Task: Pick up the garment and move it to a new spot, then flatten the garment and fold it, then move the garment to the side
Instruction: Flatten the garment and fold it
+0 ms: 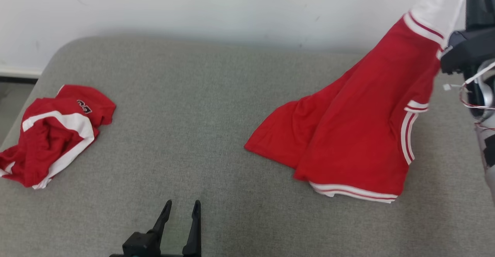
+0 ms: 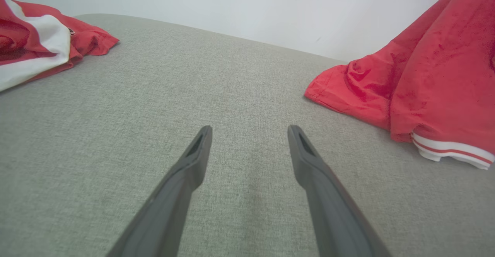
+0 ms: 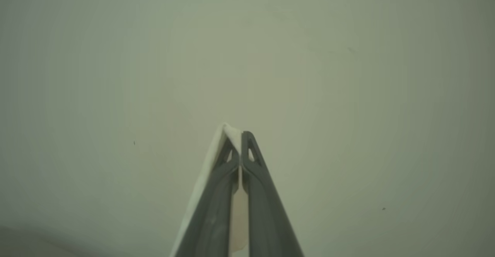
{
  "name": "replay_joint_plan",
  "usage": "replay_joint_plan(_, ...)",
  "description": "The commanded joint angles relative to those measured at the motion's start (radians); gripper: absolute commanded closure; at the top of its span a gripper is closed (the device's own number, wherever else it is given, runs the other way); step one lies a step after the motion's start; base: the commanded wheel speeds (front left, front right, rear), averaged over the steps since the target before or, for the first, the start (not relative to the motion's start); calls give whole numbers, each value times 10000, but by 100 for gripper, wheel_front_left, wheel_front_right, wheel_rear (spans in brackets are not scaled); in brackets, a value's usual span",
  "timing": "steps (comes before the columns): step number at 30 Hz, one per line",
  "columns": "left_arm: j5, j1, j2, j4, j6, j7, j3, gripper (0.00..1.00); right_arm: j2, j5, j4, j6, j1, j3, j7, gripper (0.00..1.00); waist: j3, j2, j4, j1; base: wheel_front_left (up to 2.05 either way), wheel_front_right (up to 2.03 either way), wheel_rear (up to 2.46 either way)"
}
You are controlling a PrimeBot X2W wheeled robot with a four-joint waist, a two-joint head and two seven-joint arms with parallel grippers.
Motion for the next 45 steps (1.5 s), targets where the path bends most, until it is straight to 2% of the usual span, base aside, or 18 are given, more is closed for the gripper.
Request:
replay_joint_plan(1,-107,-192,5,-30,51,-32,-84,0,-125,-98,397,-22,18,-210,-10,100,714,-1,351,-1,0,0,0)
replay_joint_plan(5,-167,-484,3,-107,143,-34,-312,0,-461,-743,1530,-22,-512,-877,-94,100,1335,-1,652,-1,0,0,0)
replay_joint_plan(10,-265,-740,3,-162,239,-34,-549,0,-700,-1813,3019,-22,-933,-2238,72,100,1827,-1,948,-1,0,0,0)
replay_joint_plan(11,-282,-752,3,-163,236,-34,-584,0,-647,-1994,3219,-22,-984,-2390,65,59,1866,-1,985,-1,0,0,0)
replay_joint_plan(12,-282,-752,3,-163,236,-34,-584,0,-647,-1994,3219,-22,-984,-2390,65,59,1866,-1,985,-1,0,0,0)
replay_joint_plan(13,-307,-763,5,-169,265,-34,-604,0,-571,-2171,3357,-22,-1014,-2504,12,0,1879,-1,999,-1,0,0,0)
replay_joint_plan(18,-354,-821,2,-138,339,-34,-638,0,-250,-2460,3832,-22,-436,-2971,-269,0,1735,-1,860,-1,0,0,0)
replay_joint_plan(22,-246,-717,3,-65,304,-34,-507,0,267,-2249,3628,-22,271,-2932,-359,0,1374,-1,613,-1,0,0,0)
replay_joint_plan(37,-19,93,6,192,63,-34,168,0,1925,295,-11,-22,5818,-2006,-373,0,215,-1,-254,-1,0,0,0)
replay_joint_plan(45,101,264,6,305,-62,-34,210,0,2200,752,-271,-22,7178,-1166,-374,0,16,-1,-398,-1,0,0,0)
